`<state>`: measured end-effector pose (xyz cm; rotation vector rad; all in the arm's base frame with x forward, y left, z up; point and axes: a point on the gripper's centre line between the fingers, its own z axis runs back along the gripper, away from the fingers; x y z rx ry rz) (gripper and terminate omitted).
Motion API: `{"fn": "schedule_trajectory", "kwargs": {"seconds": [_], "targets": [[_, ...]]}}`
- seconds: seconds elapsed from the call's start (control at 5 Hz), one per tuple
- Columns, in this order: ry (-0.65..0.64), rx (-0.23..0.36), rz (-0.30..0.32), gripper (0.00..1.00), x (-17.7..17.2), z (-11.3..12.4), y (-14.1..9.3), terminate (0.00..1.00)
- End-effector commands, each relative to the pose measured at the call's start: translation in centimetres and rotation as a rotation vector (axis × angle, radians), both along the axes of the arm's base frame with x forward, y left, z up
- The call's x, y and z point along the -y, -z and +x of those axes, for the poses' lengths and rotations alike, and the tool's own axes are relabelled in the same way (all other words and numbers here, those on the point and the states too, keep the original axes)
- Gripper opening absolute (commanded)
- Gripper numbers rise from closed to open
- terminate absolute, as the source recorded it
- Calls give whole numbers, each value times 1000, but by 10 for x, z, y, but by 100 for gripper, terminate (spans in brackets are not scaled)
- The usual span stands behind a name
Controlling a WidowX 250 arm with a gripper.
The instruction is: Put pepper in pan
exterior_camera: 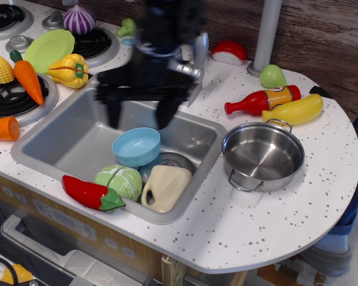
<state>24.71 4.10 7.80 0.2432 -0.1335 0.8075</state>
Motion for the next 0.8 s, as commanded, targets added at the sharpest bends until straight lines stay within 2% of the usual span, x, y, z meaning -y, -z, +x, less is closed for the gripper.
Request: {"fn": "schedule_trajectory", "kwargs": {"seconds": [0.0,0.4,0.6], "targets": [[-175,68,-32,100,-20,-27,-2,0],[-273,129,-129,100,-26,-53,41,0],[-288,144,-166,100,-25,-55,59,0]]}}
